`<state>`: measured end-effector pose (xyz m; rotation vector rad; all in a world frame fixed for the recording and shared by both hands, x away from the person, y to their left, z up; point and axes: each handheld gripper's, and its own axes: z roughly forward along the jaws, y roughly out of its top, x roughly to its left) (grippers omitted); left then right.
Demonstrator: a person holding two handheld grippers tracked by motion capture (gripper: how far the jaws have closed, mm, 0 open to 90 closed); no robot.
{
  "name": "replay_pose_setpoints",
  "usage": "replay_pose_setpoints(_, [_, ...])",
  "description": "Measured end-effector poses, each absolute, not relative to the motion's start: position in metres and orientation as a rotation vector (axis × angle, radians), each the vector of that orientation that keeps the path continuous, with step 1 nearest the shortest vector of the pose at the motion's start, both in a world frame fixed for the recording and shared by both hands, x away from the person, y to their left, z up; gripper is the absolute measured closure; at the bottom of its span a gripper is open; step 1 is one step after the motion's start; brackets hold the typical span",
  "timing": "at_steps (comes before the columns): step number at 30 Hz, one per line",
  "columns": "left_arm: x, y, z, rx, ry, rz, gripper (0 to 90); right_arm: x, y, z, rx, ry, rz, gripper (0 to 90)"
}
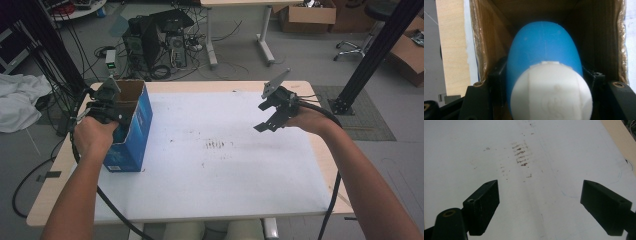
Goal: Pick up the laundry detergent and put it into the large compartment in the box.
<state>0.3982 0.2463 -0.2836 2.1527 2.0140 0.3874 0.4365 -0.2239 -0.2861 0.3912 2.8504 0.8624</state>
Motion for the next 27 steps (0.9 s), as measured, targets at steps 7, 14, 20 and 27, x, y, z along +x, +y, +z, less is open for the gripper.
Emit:
replay_pose_setpoints(7, [0.3984,0.2473,-0.2841,2.144,2.018,0.380,37.8,0.4363,-0.2213,-0.2866,0.384,2.854,0.861,15.5])
replay_pose_setpoints(14, [0.3987,0.2493,-0.2831,2.131,2.020,0.364,36.9,0.4358,-0.2210,-0.2873,0.379,2.856,0.851,15.5])
replay_pose_setpoints(20, [0.3972,0.2501,-0.2798,2.117,2.003,0.373,36.4,0.4348,-0.2205,-0.2875,0.376,2.862,0.841,15.5])
replay_pose_setpoints(27, [0.3953,0.2513,-0.2757,2.103,1.993,0.369,34.6,0.4334,-0.2204,-0.2868,0.372,2.862,0.841,15.6])
